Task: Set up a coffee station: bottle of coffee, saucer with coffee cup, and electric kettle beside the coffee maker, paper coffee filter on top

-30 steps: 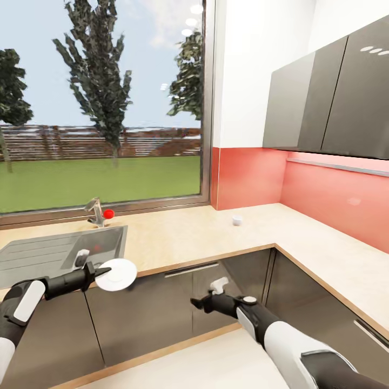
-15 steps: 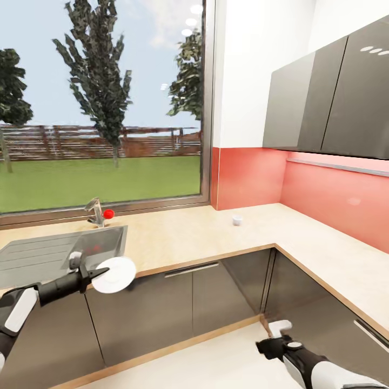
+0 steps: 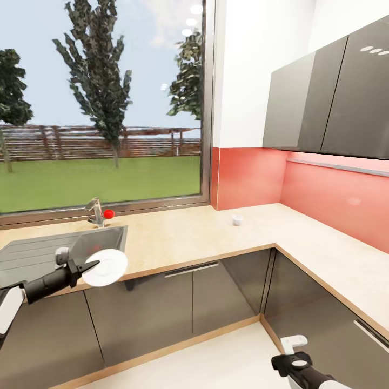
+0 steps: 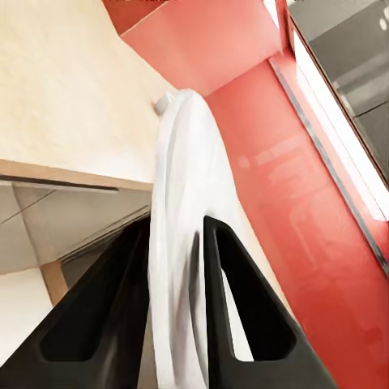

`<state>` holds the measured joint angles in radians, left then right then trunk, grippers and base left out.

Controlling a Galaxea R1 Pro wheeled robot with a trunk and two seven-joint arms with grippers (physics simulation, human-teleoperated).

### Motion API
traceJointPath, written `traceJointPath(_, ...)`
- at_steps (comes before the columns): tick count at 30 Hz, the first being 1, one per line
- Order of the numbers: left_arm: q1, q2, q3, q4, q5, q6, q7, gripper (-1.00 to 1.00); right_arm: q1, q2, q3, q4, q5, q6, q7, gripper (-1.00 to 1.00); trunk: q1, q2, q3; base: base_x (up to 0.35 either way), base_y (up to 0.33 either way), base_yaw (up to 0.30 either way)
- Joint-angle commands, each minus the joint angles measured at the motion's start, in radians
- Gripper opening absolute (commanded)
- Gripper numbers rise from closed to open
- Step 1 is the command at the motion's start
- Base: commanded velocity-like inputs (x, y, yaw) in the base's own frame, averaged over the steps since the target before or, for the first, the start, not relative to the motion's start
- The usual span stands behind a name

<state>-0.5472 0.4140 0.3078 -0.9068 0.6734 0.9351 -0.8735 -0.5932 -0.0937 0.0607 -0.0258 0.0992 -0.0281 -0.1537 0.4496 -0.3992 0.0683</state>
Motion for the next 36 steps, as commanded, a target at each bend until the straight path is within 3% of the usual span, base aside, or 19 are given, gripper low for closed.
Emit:
traceJointPath(1, 0.0, -0.001, 0.001, 0.0, -0.002, 0.0, -0.002, -1.0, 0.0, 0.001, 0.005, 0.001, 0.006, -0.001, -0.004, 1.0, 0.0, -0.001, 0.0, 0.0, 0.0, 0.0)
traceJointPath(6, 0.0, -0.001, 0.002, 0.0, -0.008, -0.06, -0.004, -1.0, 0.001, 0.01, 0.003, 0.001, 0.003, 0.0, -0.004, 1.0, 0.0, -0.001, -0.001, 0.0, 0.0, 0.003)
traceJointPath(8, 0.001, -0.001, 0.002, 0.0, -0.01, -0.085, -0.03, -1.0, 0.003, 0.026, 0.002, 0.001, 0.002, 0.002, -0.003, 1.0, 0.0, -0.001, -0.003, 0.0, 0.0, 0.062)
traceJointPath(12, 0.001, 0.0, 0.002, 0.001, -0.013, -0.093, -0.073, -1.0, 0.011, 0.032, 0.002, 0.001, 0.002, 0.001, -0.003, 1.0, 0.0, -0.001, -0.009, 0.0, 0.0, 0.132)
traceJointPath(24, 0.003, 0.001, 0.002, 0.002, -0.014, -0.096, -0.08, -1.0, 0.012, 0.031, 0.001, 0.001, 0.003, -0.001, -0.003, 1.0, 0.0, -0.001, -0.024, 0.0, 0.0, 0.179)
traceJointPath(33, 0.003, 0.036, 0.003, 0.003, -0.014, -0.096, -0.082, -1.0, 0.03, 0.03, 0.001, 0.002, 0.006, 0.001, -0.002, 1.0, 0.0, -0.001, -0.035, 0.0, 0.0, 0.211)
traceJointPath(36, 0.003, 0.048, 0.003, 0.002, -0.013, -0.096, -0.082, -1.0, 0.079, 0.023, 0.001, 0.003, 0.007, 0.004, 0.0, 1.0, 0.0, -0.001, -0.038, 0.0, 0.0, 0.217)
